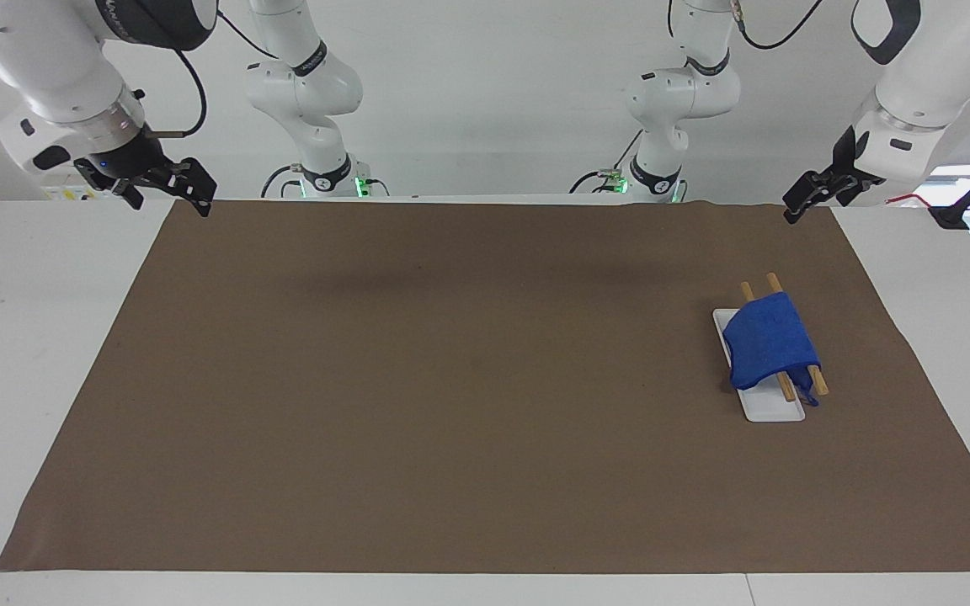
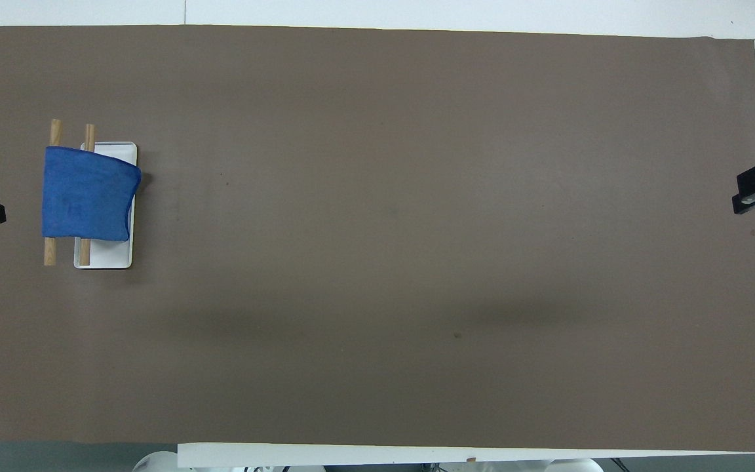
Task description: Right arm passes towel to left arm to hang
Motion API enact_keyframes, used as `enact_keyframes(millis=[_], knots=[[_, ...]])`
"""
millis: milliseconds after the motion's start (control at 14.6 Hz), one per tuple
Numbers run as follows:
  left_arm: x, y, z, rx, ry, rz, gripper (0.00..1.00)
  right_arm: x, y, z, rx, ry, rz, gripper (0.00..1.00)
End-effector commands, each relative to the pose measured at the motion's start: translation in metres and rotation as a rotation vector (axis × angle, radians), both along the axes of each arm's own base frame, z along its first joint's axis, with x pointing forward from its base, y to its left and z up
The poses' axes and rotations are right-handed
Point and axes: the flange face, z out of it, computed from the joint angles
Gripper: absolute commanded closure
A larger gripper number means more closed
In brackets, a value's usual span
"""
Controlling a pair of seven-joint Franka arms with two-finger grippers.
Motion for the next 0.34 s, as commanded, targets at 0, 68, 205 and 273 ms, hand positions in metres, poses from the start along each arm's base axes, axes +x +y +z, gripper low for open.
enact_keyframes(millis=[0,68,205,273], knots=[[0.0123,0.006,-0.0028,-0.046,0.03,-0.105,0.01,-0.0073,-0.0016,-0.0004,0.023,-0.012,0.025,0.0],[0.013,0.0064,-0.0024,-0.056,0.026,-0.144,0.01,-0.0069,-0.0016,-0.0002,0.023,-0.015,0.025,0.0],[0.0134,0.0077,-0.0029,-0.061,0.025,-0.157,0.01,-0.0071,-0.0024,0.0004,0.023,-0.015,0.023,0.0],[0.0134,0.0085,-0.0035,-0.062,0.026,-0.157,0.01,-0.0076,-0.0032,-0.0005,0.023,-0.01,0.022,0.0]])
